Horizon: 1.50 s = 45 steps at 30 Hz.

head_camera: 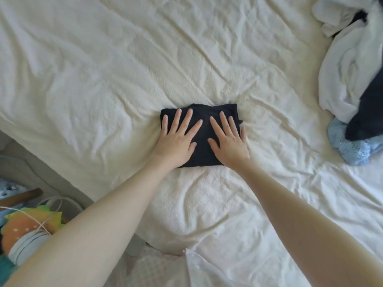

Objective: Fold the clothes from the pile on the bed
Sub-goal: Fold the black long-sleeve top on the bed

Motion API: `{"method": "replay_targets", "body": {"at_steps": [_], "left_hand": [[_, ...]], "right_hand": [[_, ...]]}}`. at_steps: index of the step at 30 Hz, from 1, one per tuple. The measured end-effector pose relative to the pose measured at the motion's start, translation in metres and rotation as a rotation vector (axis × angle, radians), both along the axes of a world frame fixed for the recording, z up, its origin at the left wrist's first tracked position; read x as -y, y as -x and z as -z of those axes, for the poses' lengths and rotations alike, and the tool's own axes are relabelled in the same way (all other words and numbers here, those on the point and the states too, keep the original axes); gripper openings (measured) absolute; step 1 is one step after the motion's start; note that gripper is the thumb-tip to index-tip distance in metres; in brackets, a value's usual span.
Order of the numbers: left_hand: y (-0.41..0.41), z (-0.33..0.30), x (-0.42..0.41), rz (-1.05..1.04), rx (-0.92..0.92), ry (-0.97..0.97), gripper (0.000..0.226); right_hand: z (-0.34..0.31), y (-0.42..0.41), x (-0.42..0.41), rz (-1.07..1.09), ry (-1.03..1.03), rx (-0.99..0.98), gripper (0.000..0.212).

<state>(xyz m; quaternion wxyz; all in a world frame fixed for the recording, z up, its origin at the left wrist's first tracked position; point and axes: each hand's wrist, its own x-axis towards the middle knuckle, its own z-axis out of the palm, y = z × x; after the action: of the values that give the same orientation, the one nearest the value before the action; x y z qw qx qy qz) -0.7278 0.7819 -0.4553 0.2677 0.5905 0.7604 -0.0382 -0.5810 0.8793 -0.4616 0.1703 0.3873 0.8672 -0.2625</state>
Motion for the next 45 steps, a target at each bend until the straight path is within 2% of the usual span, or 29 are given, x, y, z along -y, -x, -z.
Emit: {"method": "replay_targets", "body": {"at_steps": [1, 3, 5, 6, 8, 10, 13, 16, 20, 25, 32, 39, 45], "left_hand": [[0.001, -0.009, 0.001, -0.094, 0.124, -0.092, 0.052], [0.004, -0.023, 0.012, -0.378, 0.307, -0.377, 0.036], [0.008, -0.027, 0.025, -0.679, 0.287, -0.528, 0.03], [0.01, -0.027, 0.03, -0.844, 0.313, -0.488, 0.033], [0.017, -0.021, 0.031, -1.172, 0.485, -0.234, 0.034], [0.025, -0.01, 0.029, -1.323, 0.659, -0.049, 0.03], [0.041, -0.006, 0.024, -1.289, 0.893, 0.057, 0.036], [0.049, -0.012, 0.02, -1.294, 1.144, 0.153, 0.038], [0.045, -0.024, 0.014, -1.252, 1.136, 0.099, 0.032], [0.038, -0.05, 0.032, -1.206, 1.098, 0.047, 0.026], [0.022, -0.116, 0.095, -1.142, 1.124, 0.106, 0.028], [-0.027, -0.194, 0.152, -0.988, 1.221, 0.116, 0.043], [-0.122, -0.263, 0.171, -0.784, 1.217, 0.037, 0.036]], "right_hand": [[-0.008, 0.0, -0.002, 0.102, 0.064, -0.08, 0.055], [-0.024, -0.001, -0.009, 0.523, 0.193, -0.296, 0.04], [-0.036, -0.005, -0.021, 0.97, 0.27, -0.381, 0.031], [-0.037, -0.009, -0.029, 1.084, 0.313, -0.341, 0.034], [-0.034, -0.017, -0.041, 1.143, 0.521, -0.218, 0.039], [-0.029, -0.02, -0.048, 1.122, 0.727, -0.181, 0.035], [-0.025, -0.018, -0.055, 1.066, 0.822, -0.171, 0.035], [-0.03, -0.015, -0.059, 1.088, 0.899, -0.149, 0.019], [-0.049, -0.013, -0.058, 1.098, 0.95, -0.095, 0.019], [-0.077, -0.023, -0.043, 1.066, 0.962, -0.121, 0.02], [-0.123, -0.061, 0.027, 1.053, 1.071, -0.159, 0.022], [-0.194, -0.139, 0.094, 1.102, 1.078, -0.327, 0.021], [-0.282, -0.239, 0.147, 1.155, 0.916, -0.48, 0.021]]}}
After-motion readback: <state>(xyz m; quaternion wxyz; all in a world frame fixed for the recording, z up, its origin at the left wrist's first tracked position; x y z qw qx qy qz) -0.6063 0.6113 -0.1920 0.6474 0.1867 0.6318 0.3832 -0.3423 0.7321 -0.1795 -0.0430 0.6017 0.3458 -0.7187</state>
